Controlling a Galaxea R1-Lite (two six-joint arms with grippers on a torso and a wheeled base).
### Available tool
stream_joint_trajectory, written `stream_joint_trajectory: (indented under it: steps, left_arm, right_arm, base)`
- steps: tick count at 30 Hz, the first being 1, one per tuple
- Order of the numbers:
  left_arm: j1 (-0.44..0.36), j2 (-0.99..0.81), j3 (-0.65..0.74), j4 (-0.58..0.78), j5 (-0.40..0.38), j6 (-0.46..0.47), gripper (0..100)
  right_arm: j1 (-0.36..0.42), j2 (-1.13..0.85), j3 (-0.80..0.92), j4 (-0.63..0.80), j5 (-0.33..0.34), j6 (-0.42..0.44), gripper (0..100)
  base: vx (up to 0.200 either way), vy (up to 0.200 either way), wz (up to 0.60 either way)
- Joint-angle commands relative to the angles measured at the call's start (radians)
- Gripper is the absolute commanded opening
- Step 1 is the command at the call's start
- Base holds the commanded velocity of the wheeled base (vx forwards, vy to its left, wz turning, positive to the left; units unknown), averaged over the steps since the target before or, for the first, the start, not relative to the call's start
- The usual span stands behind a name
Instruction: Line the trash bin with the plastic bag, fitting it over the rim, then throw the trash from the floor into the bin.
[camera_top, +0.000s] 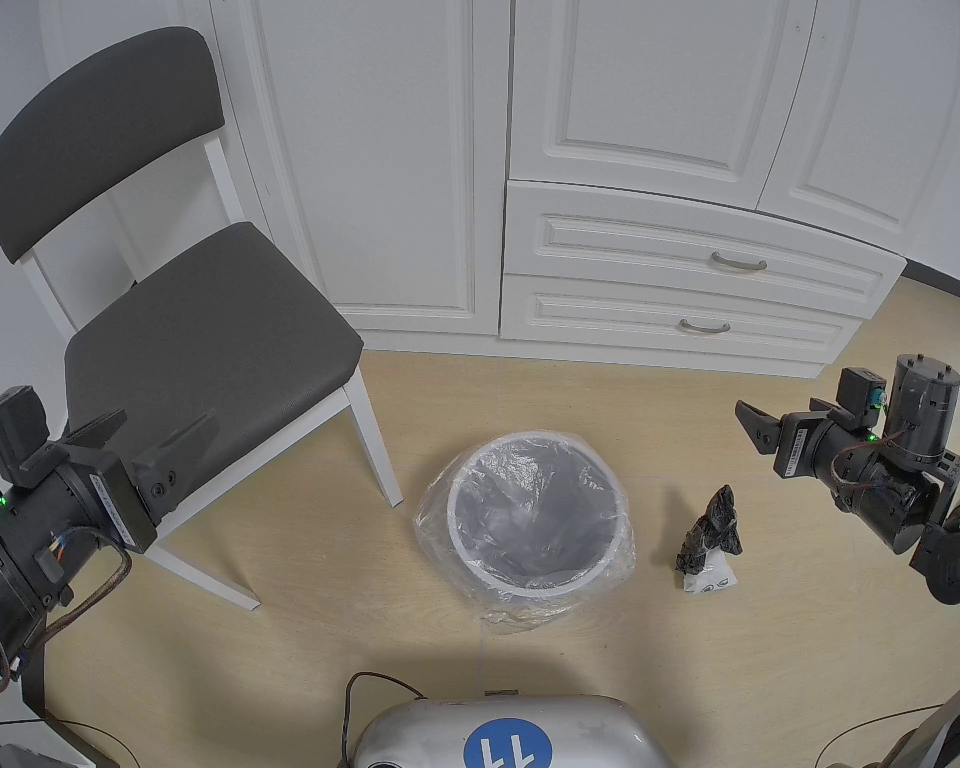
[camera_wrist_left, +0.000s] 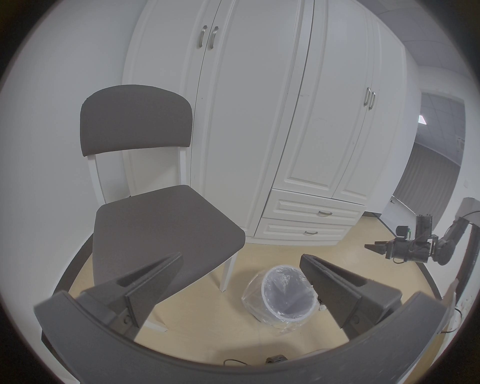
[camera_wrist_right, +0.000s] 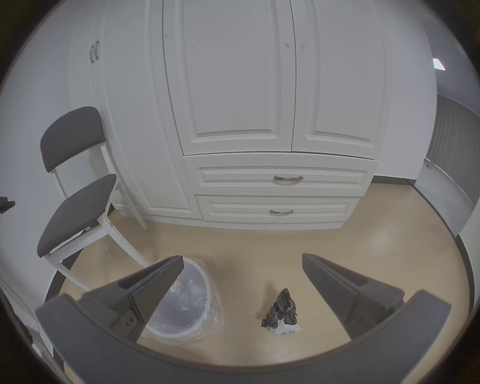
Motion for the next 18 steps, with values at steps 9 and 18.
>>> stream_joint_trajectory:
  steps: [9,18]
  left_arm:
    - [-0.025,0.019,0.021,-0.002,0.002,-0.001,100]
    - [-0.025,0.077,0.044,-0.033,0.003,-0.006,100]
  right_arm:
    - [-0.002,0.359,0.049,-0.283,0.027,0.004,100]
    - [-0.111,0.662,-0.003,-0.476,0.033,-0.008,100]
  base:
    - [0.0,0.0,0.0]
    - [0.0,0.0,0.0]
